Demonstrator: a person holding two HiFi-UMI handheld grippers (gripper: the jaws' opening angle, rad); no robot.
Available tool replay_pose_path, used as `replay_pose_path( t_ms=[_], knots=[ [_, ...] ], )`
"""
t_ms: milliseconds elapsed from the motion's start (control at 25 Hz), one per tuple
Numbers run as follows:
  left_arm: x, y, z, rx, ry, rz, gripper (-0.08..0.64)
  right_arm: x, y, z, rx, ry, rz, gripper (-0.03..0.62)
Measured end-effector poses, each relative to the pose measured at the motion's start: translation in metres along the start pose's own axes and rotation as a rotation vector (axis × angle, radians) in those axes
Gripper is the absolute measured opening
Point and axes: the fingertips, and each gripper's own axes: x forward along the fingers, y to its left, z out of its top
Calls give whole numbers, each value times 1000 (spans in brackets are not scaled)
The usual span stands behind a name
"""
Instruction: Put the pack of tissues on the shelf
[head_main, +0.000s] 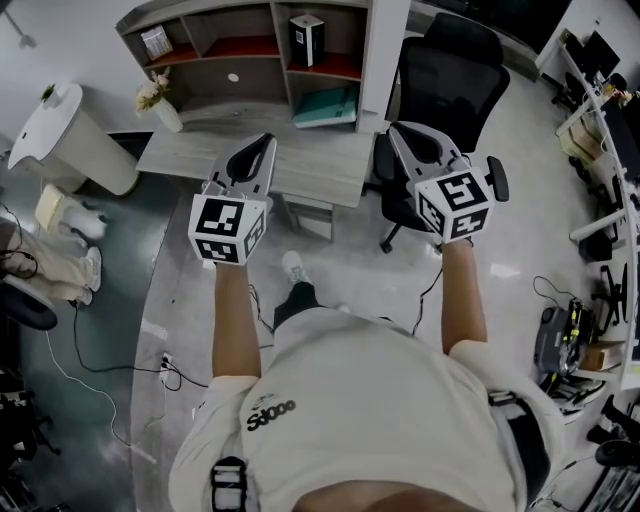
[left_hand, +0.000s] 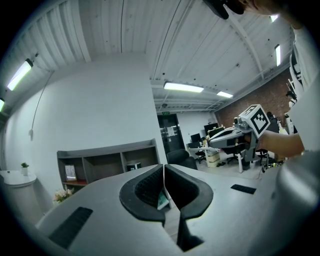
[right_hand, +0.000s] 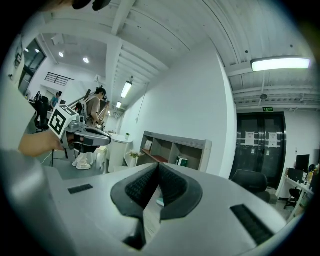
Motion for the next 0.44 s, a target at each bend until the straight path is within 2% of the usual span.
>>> replay_pose_path(
  t_ms=[440],
  knots=[
    [7,2,-9,-7,24,-3,20,6,-4,-7,1,3,19,6]
  ],
)
